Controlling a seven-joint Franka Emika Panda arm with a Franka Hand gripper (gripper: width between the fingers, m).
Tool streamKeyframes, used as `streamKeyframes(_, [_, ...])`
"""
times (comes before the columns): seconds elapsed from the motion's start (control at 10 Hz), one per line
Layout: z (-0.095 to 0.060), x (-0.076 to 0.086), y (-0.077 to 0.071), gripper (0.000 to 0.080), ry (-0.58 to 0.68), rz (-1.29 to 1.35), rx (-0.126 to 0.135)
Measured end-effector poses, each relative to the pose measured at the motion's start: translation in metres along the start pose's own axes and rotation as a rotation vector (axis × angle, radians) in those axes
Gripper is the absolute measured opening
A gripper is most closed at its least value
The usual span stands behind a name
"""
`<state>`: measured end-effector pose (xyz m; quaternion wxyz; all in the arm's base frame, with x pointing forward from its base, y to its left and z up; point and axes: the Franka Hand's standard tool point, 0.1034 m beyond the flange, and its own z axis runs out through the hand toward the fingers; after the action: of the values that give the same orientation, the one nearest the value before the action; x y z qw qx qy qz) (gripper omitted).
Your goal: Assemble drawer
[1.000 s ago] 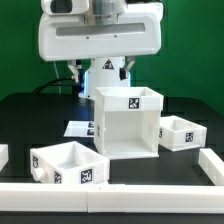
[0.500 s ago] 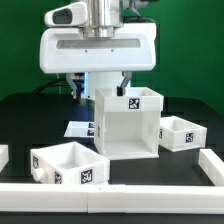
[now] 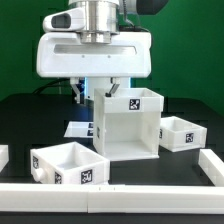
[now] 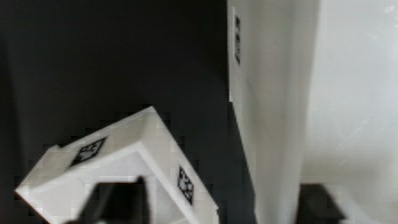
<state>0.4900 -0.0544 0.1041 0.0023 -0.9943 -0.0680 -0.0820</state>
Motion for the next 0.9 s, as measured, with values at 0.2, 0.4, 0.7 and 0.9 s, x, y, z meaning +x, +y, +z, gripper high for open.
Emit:
streamKeyframes(0.2, [0.0, 0.0, 0.0, 0.0063, 0.0, 0.016, 0.0])
streamKeyframes(0.4, [-0.002, 0.004, -0.005, 0.0033, 0.017, 0.15, -0.004])
streamKeyframes(0.7, [0.0, 0.008, -0.03, 0.0033, -0.002, 0.586, 0.02])
streamKeyframes(0.9, [-0.001, 0.017, -0.05, 0.0033, -0.03, 0.974, 0.06])
